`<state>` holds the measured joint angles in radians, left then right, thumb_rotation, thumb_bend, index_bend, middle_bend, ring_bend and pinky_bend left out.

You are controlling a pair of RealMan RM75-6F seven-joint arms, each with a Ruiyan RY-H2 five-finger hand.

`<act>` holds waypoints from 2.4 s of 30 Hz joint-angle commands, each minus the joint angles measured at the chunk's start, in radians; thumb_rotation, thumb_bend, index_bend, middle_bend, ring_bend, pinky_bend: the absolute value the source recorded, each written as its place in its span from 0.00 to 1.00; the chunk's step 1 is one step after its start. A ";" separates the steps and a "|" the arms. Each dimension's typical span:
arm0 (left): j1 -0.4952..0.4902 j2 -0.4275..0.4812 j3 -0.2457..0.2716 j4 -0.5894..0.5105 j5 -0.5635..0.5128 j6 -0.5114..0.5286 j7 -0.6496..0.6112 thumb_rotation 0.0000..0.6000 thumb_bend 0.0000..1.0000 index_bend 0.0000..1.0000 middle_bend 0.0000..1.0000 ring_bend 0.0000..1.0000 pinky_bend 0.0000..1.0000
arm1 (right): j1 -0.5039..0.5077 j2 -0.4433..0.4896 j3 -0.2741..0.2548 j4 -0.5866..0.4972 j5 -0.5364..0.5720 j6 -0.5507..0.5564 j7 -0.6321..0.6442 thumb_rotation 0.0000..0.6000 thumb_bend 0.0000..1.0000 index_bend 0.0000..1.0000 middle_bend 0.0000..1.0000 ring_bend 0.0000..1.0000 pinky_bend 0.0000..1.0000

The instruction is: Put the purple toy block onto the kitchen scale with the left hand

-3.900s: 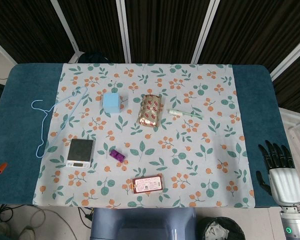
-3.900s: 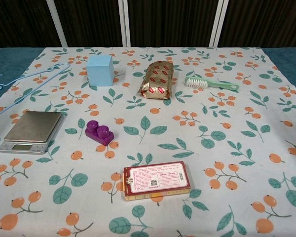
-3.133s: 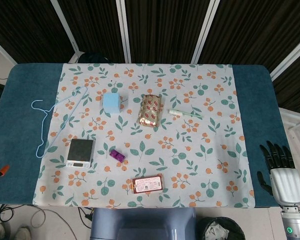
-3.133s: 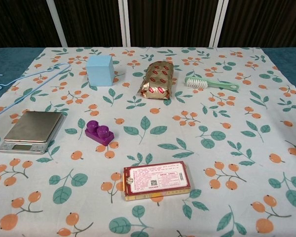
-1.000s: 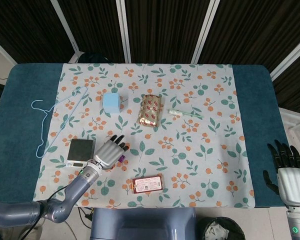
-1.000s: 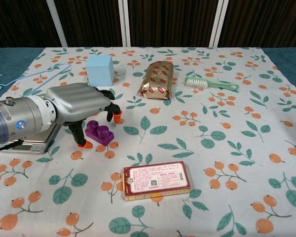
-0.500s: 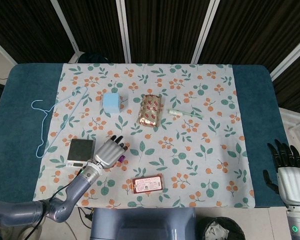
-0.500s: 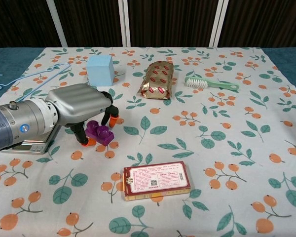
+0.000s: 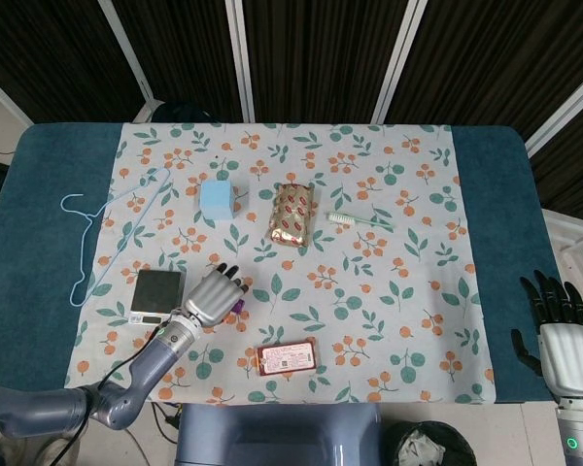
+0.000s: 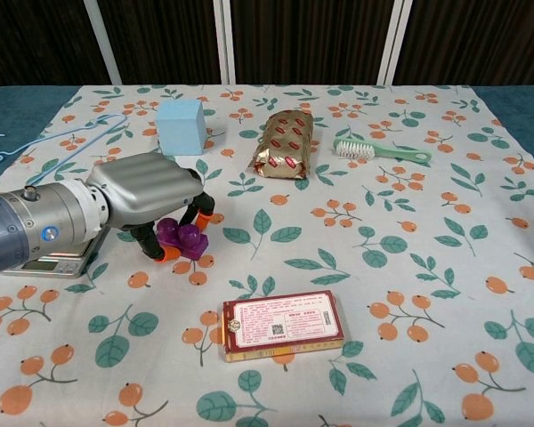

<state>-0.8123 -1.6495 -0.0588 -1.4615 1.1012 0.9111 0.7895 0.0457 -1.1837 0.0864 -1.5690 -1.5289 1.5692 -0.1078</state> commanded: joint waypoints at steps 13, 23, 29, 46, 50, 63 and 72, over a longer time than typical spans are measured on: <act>0.045 0.152 -0.001 -0.112 -0.006 0.085 -0.018 1.00 0.29 0.49 0.51 0.20 0.28 | 0.000 -0.001 0.001 0.000 0.000 0.002 0.003 1.00 0.48 0.07 0.03 0.05 0.00; 0.124 0.272 0.061 -0.135 -0.037 0.098 -0.093 1.00 0.29 0.49 0.50 0.20 0.28 | 0.004 -0.009 -0.008 -0.010 -0.013 -0.003 -0.019 1.00 0.48 0.07 0.04 0.05 0.00; 0.140 0.267 0.079 -0.061 0.008 0.064 -0.195 1.00 0.29 0.49 0.50 0.20 0.28 | 0.006 -0.015 -0.008 -0.010 -0.008 -0.011 -0.031 1.00 0.48 0.07 0.04 0.05 0.00; 0.153 0.215 0.077 0.048 0.053 0.047 -0.272 1.00 0.29 0.45 0.45 0.20 0.28 | 0.009 -0.015 -0.005 -0.007 0.001 -0.019 -0.025 1.00 0.48 0.07 0.03 0.05 0.00; 0.155 0.217 0.074 0.053 0.048 0.044 -0.274 1.00 0.26 0.31 0.32 0.15 0.26 | 0.009 -0.015 -0.005 -0.009 0.004 -0.021 -0.027 1.00 0.48 0.07 0.04 0.05 0.00; 0.160 0.295 0.042 -0.070 0.052 0.104 -0.235 1.00 0.16 0.12 0.13 0.02 0.17 | 0.009 -0.017 -0.003 -0.016 0.013 -0.022 -0.039 1.00 0.48 0.07 0.03 0.05 0.00; 0.261 0.467 0.012 -0.260 0.178 0.355 -0.312 1.00 0.16 0.11 0.12 0.02 0.17 | 0.004 -0.013 0.002 -0.020 0.014 -0.008 -0.033 1.00 0.48 0.07 0.03 0.05 0.00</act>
<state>-0.6078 -1.2555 -0.0415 -1.6560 1.2188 1.1726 0.5282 0.0506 -1.1982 0.0880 -1.5878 -1.5140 1.5582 -0.1427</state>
